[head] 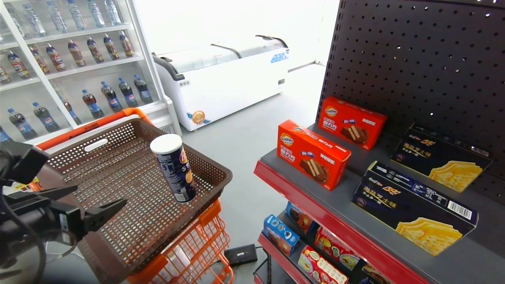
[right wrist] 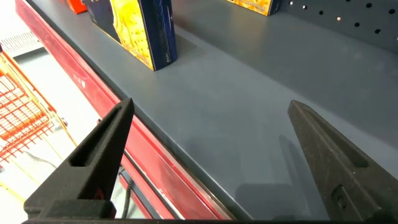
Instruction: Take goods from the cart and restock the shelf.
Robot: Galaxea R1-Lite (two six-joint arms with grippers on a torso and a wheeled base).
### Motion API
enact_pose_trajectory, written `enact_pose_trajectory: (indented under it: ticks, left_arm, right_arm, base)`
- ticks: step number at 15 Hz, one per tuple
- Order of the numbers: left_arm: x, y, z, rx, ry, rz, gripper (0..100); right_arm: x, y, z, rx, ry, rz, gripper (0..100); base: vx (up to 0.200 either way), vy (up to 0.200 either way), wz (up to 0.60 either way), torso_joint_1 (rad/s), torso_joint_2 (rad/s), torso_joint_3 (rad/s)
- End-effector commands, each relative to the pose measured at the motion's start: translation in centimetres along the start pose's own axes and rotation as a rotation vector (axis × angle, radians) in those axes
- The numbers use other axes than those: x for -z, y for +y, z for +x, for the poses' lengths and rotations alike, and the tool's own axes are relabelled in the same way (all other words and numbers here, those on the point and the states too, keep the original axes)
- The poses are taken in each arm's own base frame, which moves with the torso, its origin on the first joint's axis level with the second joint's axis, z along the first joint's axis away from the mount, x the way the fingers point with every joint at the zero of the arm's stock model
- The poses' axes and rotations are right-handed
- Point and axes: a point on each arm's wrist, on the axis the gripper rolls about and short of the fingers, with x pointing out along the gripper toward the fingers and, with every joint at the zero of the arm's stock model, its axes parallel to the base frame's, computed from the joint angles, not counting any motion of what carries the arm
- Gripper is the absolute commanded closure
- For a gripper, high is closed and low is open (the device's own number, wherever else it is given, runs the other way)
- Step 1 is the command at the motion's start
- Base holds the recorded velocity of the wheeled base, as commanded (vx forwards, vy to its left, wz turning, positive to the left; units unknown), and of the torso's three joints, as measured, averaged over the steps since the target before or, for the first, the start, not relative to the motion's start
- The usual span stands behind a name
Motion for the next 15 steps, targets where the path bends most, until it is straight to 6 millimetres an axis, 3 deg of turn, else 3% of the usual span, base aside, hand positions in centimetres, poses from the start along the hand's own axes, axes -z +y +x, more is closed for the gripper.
enact_pose_trajectory:
  ticks: [1,6,15]
  left_arm:
    - [0.6,0.5,4.3,0.01,0.081,-0.01,0]
    - [0.5,1.2,10.4,0.011,0.042,-0.003,0]
    - [1.3,0.4,16.6,0.046,-0.053,0.027,0]
  right_arm:
    - [0.0,0.0,0.0,-0.001,0.0,0.0,0]
    - [0.0,0.0,0.0,-0.001,0.0,0.001,0]
    - [0.0,0.0,0.0,-0.001,0.0,0.001,0]
  base:
    - [0.0,0.0,0.0,0.0,0.0,0.0]
    - [0.0,0.0,0.0,0.0,0.0,0.0]
    - [0.0,0.0,0.0,0.0,0.0,0.0]
